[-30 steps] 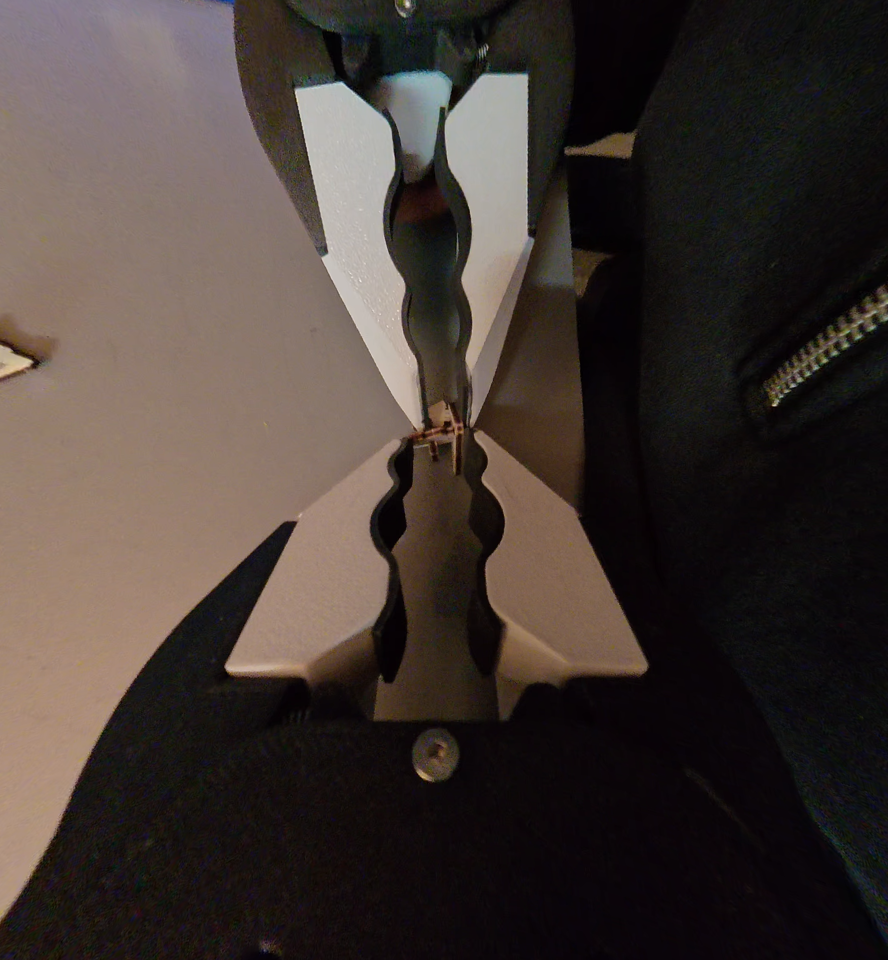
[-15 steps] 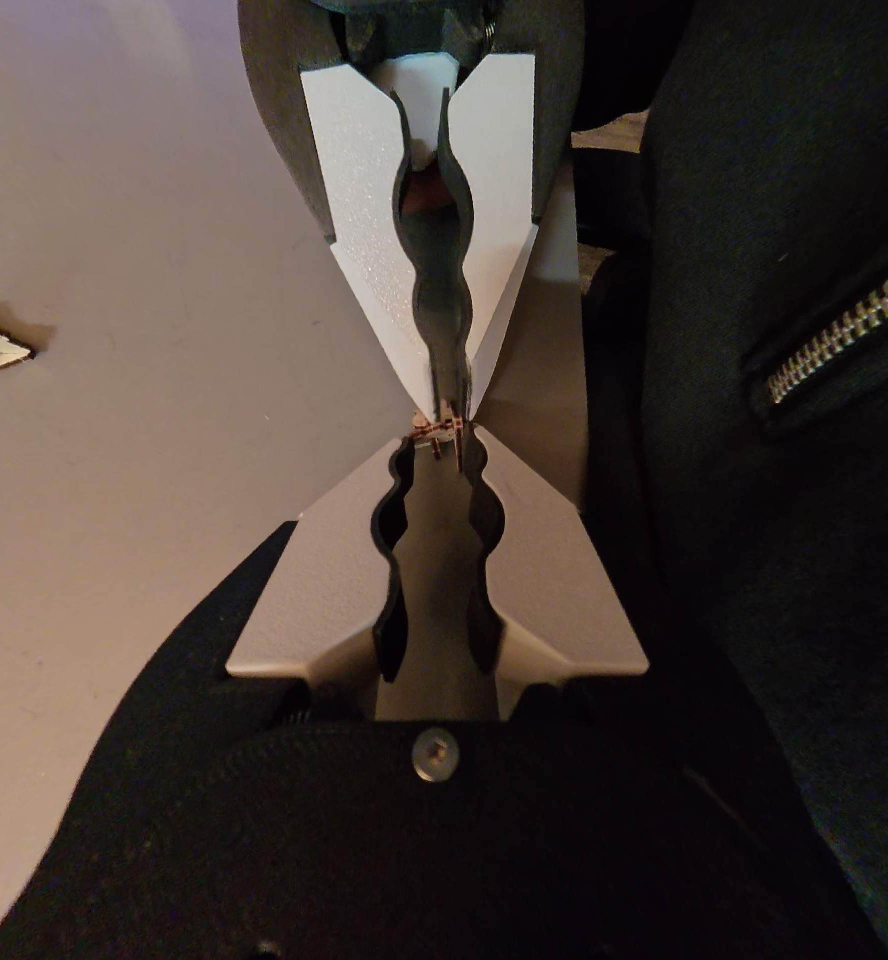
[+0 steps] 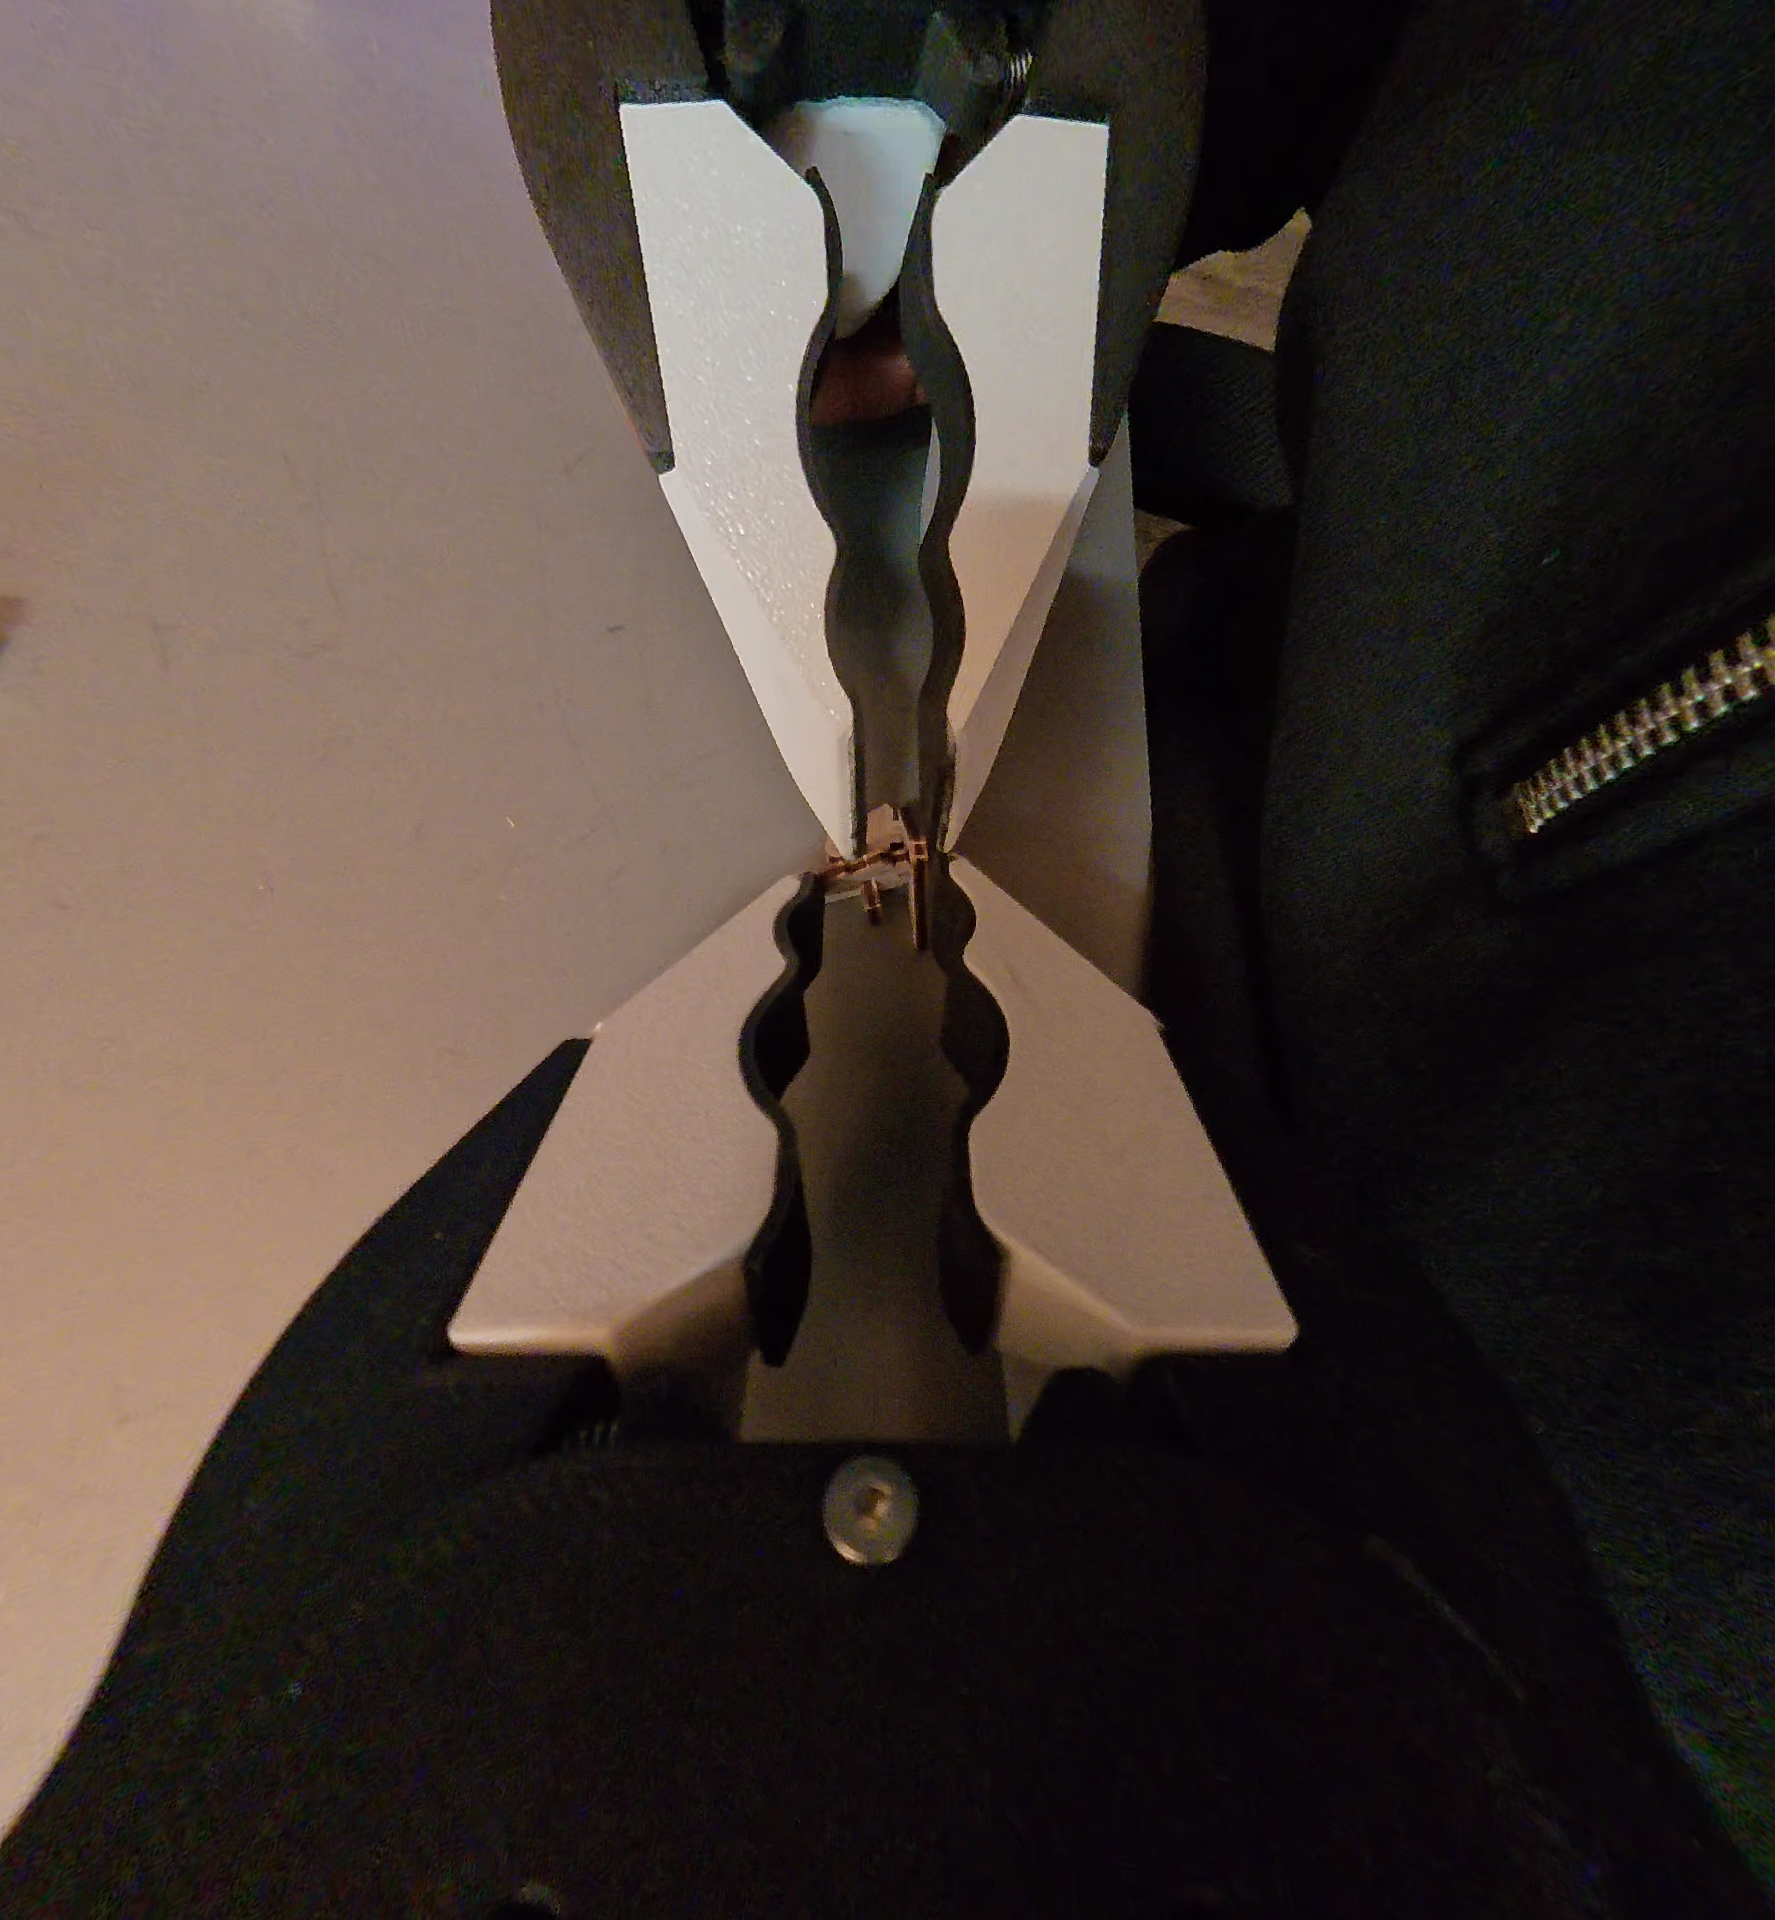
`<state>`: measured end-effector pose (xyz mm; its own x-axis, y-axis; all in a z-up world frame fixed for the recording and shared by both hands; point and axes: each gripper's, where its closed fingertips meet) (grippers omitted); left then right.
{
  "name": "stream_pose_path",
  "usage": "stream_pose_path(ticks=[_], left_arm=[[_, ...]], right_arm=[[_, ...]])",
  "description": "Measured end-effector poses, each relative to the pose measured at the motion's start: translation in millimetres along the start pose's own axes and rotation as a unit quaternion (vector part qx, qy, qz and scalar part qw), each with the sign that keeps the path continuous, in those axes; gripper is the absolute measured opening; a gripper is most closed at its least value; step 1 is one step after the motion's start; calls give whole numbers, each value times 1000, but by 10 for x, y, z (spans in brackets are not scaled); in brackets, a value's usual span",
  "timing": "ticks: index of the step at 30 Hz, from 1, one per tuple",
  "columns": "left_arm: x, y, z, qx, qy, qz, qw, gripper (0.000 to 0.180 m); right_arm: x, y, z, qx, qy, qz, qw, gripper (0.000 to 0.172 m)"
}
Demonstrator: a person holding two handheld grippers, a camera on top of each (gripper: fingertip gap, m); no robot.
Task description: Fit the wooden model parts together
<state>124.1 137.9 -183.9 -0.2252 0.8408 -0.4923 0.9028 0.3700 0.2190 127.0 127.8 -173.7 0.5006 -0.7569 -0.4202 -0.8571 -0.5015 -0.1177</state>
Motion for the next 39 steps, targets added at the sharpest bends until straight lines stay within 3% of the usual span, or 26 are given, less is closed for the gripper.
stream_pose_path(ticks=[12, 27, 32, 39], left_arm=[[7, 0, -12, -10, 4, -4, 1000, 16], [5, -2, -5, 35, 2, -35, 999, 17], [-28, 23, -37, 56, 17, -42, 997, 16], [-15, 78, -8, 87, 8, -41, 995, 16]], right_arm=[[17, 9, 4, 10, -6, -22, 1000, 8], [1, -30, 10, 4, -9, -1, 1000, 1], [-131, -18, -144, 35, 47, 19, 998, 32], [14, -12, 82, -4, -22, 36, 999, 46]])
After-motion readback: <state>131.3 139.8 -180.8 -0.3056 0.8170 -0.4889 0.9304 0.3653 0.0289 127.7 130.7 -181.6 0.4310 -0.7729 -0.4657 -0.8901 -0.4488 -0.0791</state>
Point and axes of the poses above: each gripper's, where its closed fingertips meet, x out along the fingers, z out of its underside, y = z × x across the jaws, and after that the axes turned 8 degrees about y, right-handed
